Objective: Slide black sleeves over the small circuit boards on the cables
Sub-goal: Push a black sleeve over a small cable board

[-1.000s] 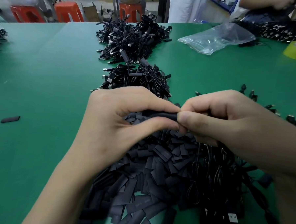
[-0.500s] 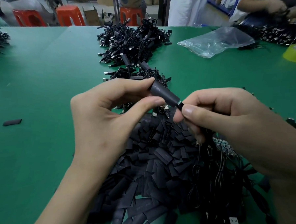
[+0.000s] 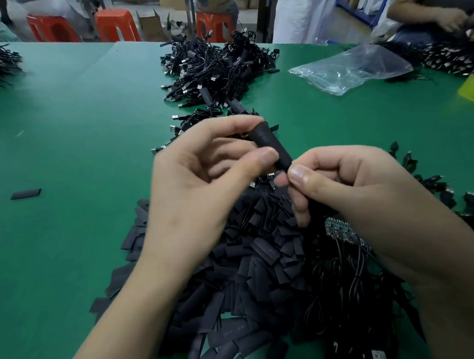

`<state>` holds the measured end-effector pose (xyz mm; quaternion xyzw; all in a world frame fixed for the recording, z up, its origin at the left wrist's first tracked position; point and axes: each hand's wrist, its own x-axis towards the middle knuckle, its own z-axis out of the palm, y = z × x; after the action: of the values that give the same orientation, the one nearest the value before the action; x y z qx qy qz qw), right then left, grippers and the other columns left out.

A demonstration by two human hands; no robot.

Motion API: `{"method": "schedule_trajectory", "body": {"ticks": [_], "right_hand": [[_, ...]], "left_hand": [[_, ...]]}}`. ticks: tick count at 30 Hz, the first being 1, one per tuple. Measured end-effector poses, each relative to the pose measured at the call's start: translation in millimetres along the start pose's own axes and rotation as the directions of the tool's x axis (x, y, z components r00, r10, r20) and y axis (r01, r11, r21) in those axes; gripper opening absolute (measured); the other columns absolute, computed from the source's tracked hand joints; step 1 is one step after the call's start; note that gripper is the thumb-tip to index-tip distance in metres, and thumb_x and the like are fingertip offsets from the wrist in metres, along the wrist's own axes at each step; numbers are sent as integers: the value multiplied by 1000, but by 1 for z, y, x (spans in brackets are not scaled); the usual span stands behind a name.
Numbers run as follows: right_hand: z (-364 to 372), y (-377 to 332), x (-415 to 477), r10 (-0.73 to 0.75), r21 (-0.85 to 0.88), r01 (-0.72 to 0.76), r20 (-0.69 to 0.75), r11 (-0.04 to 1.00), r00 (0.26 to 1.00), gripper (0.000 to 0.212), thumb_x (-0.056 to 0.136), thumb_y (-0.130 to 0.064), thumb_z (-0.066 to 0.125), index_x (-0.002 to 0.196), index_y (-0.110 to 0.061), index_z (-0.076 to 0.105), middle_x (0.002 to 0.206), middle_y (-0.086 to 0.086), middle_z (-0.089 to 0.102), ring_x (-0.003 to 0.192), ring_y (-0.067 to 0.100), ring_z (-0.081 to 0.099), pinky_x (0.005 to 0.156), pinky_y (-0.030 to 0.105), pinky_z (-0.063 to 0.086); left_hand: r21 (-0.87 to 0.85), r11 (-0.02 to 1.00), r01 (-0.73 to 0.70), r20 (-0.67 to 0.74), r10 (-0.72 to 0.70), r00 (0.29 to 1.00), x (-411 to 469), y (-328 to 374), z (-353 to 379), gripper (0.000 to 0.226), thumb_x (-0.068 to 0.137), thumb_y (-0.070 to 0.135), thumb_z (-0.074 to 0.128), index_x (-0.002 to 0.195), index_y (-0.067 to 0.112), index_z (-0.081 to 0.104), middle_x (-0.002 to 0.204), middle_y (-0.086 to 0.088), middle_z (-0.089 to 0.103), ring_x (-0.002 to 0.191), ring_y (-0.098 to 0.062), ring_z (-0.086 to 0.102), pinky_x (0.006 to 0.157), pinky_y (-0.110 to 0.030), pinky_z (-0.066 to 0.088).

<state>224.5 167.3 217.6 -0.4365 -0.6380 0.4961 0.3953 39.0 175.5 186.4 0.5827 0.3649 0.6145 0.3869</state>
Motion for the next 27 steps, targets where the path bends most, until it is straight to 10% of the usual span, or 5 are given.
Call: {"method": "schedule_trajectory", "body": {"ticks": [7, 10, 17, 27], "right_hand": [[11, 12, 6, -5, 188, 61, -287, 980, 958, 16, 100, -14, 62, 91, -12, 75, 75, 2, 74, 71, 17, 73, 65, 35, 62], [3, 15, 8, -46, -81, 21, -315, 996, 948, 12, 99, -23, 66, 100, -22, 78, 93, -7, 79, 92, 9, 75, 90, 41, 61], [-37, 14, 3, -71, -246, -25, -374, 969, 925, 12, 97, -27, 69, 102, -35, 75, 103, -13, 77, 103, 3, 70, 100, 31, 52], [-60, 25, 0, 86, -592, -192, -202, 783, 976, 15, 94, -39, 65, 105, -36, 75, 92, -25, 72, 88, -9, 64, 79, 17, 45]], "left_hand": [[141, 907, 396, 522, -408, 749, -10, -17, 9, 16, 93, 19, 73, 100, 4, 75, 92, -23, 75, 87, -14, 62, 94, -45, 57], [154, 927, 341, 452, -373, 810, -8, -18, 11, 13, 97, 13, 68, 88, 13, 77, 75, 4, 75, 68, -2, 66, 66, -14, 50], [594, 782, 190, 9, -242, 970, 50, -50, -21, 21, 100, 24, 66, 82, 20, 76, 70, 3, 74, 57, -3, 62, 56, -22, 53], [931, 333, 153, -96, -182, 979, 104, -60, -24, 49, 97, 53, 61, 109, 7, 75, 104, -16, 73, 98, -36, 67, 86, -43, 55]]}}
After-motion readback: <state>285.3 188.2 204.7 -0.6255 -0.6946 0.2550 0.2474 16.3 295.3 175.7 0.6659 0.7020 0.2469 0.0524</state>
